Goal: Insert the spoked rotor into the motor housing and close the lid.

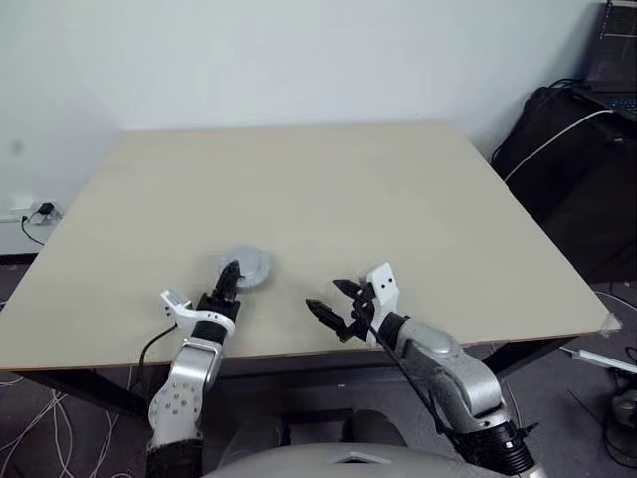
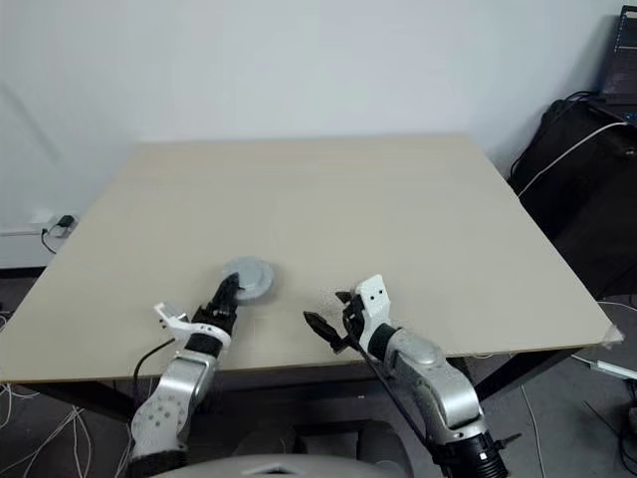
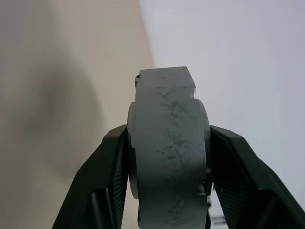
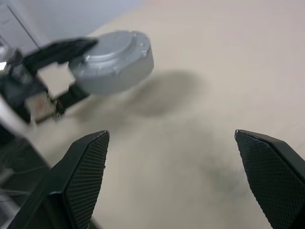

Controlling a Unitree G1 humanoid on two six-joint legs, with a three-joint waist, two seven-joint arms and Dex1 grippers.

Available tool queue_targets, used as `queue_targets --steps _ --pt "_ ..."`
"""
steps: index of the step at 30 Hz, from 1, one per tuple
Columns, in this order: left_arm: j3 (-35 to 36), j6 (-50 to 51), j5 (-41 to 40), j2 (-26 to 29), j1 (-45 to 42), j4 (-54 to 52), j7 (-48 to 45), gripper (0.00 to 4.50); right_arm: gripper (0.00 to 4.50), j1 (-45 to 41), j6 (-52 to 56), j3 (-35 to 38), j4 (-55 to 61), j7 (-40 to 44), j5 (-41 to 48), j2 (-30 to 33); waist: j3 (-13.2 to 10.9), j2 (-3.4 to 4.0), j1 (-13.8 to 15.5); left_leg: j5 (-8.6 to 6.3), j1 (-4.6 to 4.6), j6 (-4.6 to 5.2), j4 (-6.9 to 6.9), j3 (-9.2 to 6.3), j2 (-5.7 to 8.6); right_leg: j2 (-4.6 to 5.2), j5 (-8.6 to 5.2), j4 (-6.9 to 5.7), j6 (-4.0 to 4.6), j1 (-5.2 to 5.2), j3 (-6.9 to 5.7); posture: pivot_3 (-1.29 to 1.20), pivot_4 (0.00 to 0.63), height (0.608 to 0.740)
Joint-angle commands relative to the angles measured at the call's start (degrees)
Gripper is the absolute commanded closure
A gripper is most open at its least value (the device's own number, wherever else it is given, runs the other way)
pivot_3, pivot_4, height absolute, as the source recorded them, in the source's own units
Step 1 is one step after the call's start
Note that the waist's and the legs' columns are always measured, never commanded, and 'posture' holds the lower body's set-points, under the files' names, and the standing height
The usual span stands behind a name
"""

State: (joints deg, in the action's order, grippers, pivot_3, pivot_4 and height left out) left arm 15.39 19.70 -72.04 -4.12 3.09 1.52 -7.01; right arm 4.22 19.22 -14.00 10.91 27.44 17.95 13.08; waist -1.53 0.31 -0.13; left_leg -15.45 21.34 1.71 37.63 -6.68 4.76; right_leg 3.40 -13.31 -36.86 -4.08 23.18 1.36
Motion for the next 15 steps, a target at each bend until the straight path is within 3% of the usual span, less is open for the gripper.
queue_targets --steps 1,7,15 --pt "3.88 -2.46 1.43 0.13 -5.77 2.88 0.37 2.36 0.0 0.42 -11.57 0.44 -3.26 -1.29 -5.19 -1.11 -0.04 -0.08 0.11 0.02 0.0 -0.04 0.01 0.0 0.0 0.0 0.13 0.01 0.19 0.0 0.01 0.0 0.0 0.74" --pt "8.81 -5.7 7.39 2.61 -16.15 14.27 1.05 2.36 0.0 1.4 -16.47 1.69 -8.28 -3.38 -8.27 -2.28 -0.09 -0.26 1.0 0.15 -0.01 -0.24 0.07 0.02 -0.03 -0.11 0.24 0.01 0.32 -0.01 0.03 0.0 0.0 0.74" --pt "12.54 -8.26 15.4 6.28 -28.3 29.37 1.2 2.36 0.0 2.28 -14.17 2.51 -8.15 -3.74 -7.94 -3.33 -0.09 -0.41 1.38 0.19 0.0 -0.3 0.12 0.0 -0.06 -0.2 0.31 0.01 0.4 -0.04 0.06 0.0 0.0 0.74"
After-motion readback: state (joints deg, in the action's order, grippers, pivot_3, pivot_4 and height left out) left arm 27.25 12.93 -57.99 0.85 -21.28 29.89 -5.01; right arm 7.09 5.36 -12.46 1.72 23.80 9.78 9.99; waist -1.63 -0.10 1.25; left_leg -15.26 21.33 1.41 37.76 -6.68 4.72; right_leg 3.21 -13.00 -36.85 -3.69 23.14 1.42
